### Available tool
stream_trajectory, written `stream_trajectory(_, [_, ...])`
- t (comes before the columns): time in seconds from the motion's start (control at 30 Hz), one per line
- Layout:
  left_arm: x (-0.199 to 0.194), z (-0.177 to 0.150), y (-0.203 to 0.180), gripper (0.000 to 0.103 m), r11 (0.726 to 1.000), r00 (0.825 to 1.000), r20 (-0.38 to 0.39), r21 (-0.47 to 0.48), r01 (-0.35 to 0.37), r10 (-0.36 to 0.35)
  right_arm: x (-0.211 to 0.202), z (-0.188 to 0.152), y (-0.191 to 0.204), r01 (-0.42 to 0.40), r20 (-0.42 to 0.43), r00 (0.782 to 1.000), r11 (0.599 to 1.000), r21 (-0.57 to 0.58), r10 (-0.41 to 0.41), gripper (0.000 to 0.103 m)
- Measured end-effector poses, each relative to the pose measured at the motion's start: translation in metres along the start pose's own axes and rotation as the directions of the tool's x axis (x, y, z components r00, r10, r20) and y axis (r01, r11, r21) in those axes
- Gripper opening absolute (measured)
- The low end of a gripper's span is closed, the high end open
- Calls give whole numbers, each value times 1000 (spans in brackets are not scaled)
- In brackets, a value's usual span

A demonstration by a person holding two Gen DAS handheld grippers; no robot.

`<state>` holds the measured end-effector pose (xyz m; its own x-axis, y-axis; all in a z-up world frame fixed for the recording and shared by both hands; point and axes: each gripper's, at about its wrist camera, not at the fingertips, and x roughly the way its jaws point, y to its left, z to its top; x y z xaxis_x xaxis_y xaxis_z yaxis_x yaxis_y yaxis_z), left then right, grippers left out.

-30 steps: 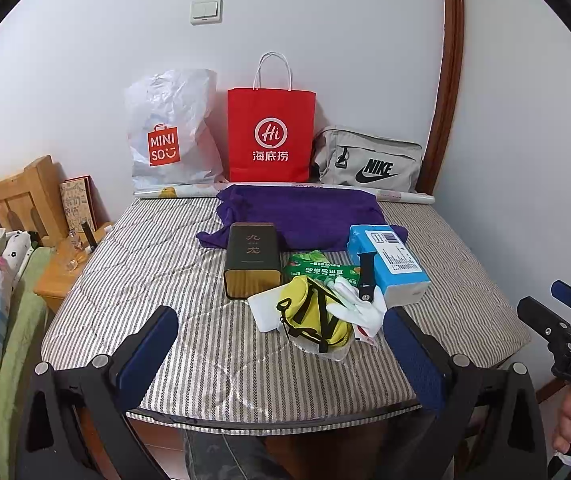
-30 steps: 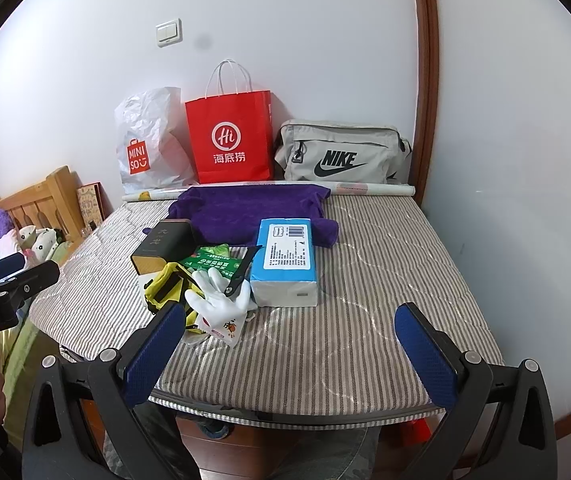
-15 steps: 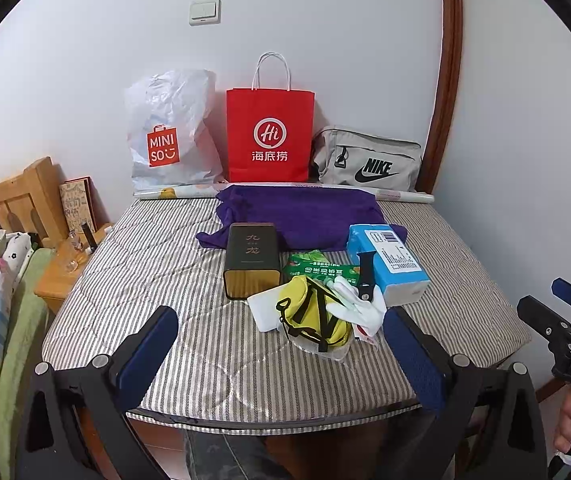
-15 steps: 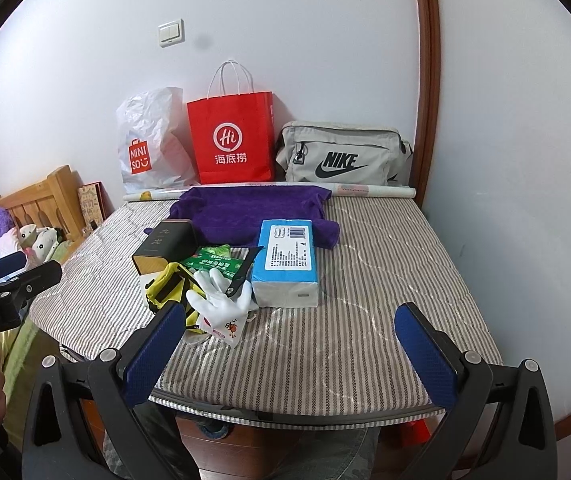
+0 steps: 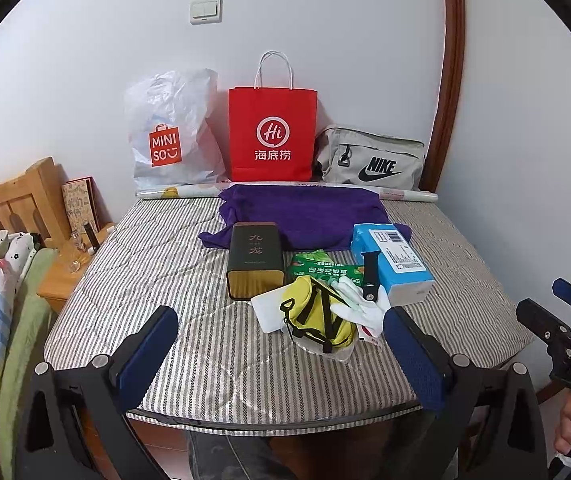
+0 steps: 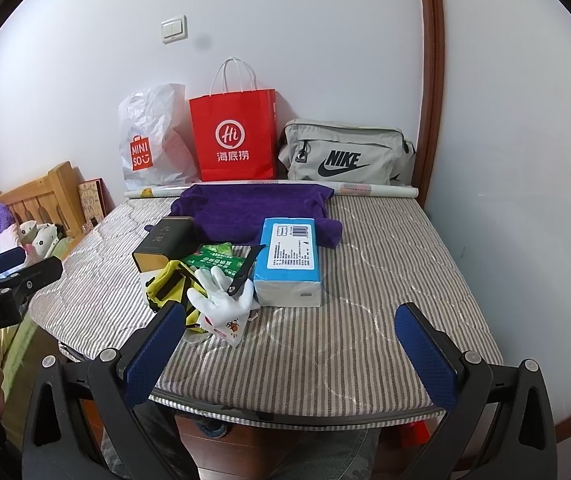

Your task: Organize soft objects

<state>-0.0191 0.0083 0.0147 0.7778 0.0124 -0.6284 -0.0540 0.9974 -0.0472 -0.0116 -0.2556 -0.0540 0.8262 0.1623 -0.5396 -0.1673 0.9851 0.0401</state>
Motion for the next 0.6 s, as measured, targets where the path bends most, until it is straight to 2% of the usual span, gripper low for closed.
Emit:
stream_trajectory(0.2, [15, 3, 8, 103, 1000, 1000, -11, 0, 23, -23, 12, -4, 11, -6, -18, 1000, 999, -47, 5, 103])
stream_trajectory(0.37, [38, 3, 21, 103, 1000, 999, -30, -19, 15, -15, 33, -7, 12, -23, -44, 999, 998, -60, 21, 103])
stream_trajectory(0.6, [79, -9, 35, 103, 999, 995, -97, -45, 27, -31, 82, -18, 16, -112, -119, 987, 993, -34, 107, 102])
